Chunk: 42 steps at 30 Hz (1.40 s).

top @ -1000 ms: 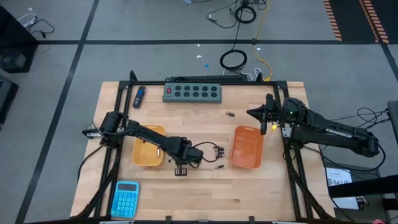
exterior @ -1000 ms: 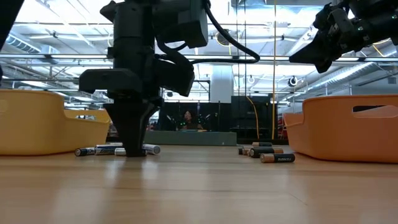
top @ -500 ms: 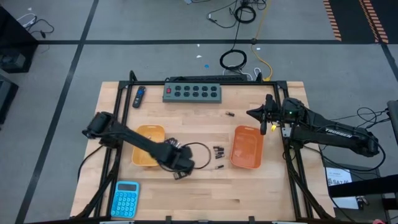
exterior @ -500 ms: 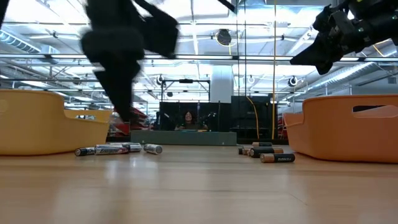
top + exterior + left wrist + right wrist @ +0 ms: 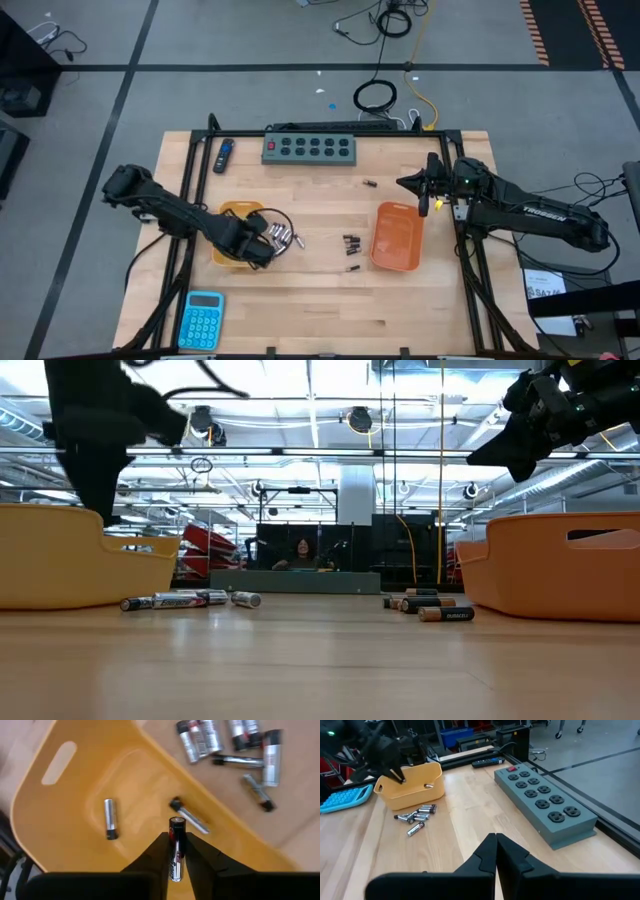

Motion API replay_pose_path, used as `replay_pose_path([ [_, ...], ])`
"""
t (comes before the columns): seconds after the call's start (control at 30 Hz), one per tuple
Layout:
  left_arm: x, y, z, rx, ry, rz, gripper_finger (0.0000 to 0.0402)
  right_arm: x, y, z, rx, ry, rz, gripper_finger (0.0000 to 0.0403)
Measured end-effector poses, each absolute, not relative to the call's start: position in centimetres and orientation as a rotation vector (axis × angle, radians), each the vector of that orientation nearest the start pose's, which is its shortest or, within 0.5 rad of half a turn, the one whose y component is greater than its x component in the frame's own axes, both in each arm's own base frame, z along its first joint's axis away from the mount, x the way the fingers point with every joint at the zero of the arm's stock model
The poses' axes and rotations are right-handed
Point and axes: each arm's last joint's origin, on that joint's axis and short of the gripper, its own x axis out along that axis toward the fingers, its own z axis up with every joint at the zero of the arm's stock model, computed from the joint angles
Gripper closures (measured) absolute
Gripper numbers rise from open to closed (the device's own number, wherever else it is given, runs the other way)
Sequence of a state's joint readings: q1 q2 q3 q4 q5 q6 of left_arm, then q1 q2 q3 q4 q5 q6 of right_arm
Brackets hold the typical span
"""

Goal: Sort batteries
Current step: Put the silver battery into the yellow bin

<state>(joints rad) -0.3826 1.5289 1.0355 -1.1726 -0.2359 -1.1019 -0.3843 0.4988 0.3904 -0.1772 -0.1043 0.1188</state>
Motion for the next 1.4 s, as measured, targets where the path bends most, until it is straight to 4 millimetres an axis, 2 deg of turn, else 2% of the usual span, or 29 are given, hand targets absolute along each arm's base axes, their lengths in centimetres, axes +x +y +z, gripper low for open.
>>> replay_pose_path([
  [0.13,22.8,-8.1,20.6,-0.361,1.403,0.736,0.0291,12.2,-4.6,23.6,0.180,0.262,-0.293,0.0403],
  [0.27,23.4,-7.7,21.3,-0.361,1.392,0.716,0.0270,12.2,-4.6,23.6,0.171,0.263,-0.293,0.0403],
  [0.43,25.4,-6.5,23.1,-0.349,1.313,0.654,0.0266,12.3,-4.7,23.5,0.158,0.270,-0.319,0.0403],
  [0.57,27.7,-5.6,22.9,-0.270,1.293,0.580,0.0266,12.6,-4.8,23.4,0.161,0.274,-0.319,0.0403],
  [0.77,32.1,-5.0,21.2,-0.133,1.302,0.395,0.0259,13.2,-4.9,23.1,0.168,0.303,-0.309,0.0403],
  [0.93,34.8,-5.4,19.7,0.025,1.369,0.237,0.0213,13.3,-4.8,23.1,0.147,0.304,-0.294,0.0403],
  [1.1,36.2,-5.7,17.8,0.174,1.444,0.073,0.0174,13.3,-4.8,23.1,0.136,0.303,-0.293,0.0403],
  [1.23,36.8,-5.7,16.1,0.220,1.496,-0.006,0.0173,13.3,-4.8,23.1,0.137,0.305,-0.293,0.0403],
  [1.4,36.9,-5.4,14.8,0.246,1.547,-0.054,0.0191,13.3,-4.8,23.1,0.137,0.305,-0.293,0.0403],
])
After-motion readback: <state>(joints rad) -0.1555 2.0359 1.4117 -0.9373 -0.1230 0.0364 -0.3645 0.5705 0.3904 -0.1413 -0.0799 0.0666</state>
